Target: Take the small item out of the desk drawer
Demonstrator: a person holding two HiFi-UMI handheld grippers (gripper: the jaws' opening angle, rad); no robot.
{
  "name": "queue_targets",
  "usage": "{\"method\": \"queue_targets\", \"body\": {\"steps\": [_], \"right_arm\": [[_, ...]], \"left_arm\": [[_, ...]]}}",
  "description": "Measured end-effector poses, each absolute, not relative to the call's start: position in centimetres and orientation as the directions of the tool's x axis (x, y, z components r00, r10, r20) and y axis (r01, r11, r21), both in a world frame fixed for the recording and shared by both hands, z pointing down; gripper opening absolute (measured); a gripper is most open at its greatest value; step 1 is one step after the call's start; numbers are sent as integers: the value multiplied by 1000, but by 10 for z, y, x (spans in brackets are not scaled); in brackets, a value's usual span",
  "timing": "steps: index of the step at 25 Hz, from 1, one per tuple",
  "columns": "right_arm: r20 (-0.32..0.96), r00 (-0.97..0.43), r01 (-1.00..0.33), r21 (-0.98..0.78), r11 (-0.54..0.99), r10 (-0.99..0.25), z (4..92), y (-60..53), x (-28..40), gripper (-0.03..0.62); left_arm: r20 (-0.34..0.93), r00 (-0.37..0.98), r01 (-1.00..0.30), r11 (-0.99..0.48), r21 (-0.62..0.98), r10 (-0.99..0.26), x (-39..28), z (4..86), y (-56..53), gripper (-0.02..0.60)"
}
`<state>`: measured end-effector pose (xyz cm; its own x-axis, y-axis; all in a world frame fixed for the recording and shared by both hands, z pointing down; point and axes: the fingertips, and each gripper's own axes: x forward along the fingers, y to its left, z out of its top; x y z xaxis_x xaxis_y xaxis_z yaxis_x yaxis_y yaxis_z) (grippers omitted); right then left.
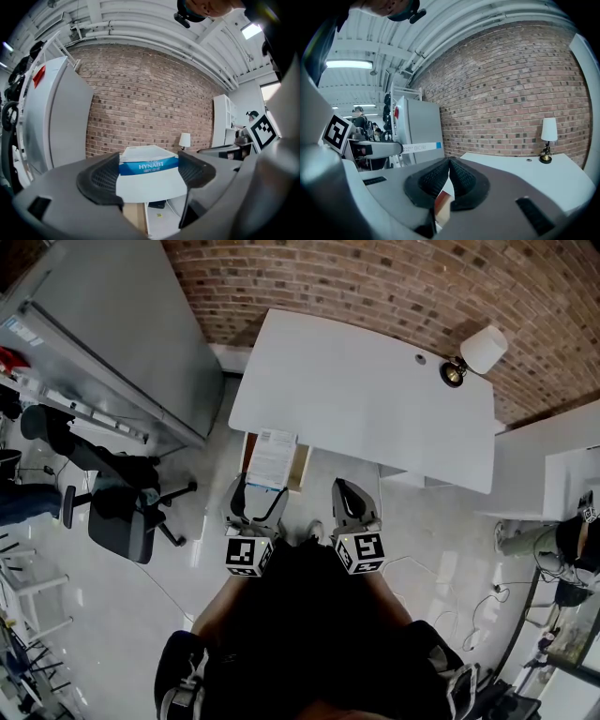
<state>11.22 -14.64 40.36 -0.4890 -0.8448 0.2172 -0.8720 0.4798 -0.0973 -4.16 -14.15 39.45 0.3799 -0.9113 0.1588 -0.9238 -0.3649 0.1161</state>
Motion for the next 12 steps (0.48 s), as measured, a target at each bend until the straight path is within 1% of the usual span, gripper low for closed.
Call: {"method": "queue_targets", "body": {"steps": [12], "right_arm": [[234,-491,-870,-86,485,-839,407,-127,111,25]], "left_arm": [[153,387,-921,-371,120,-909,-37,396,-126,393]]}}
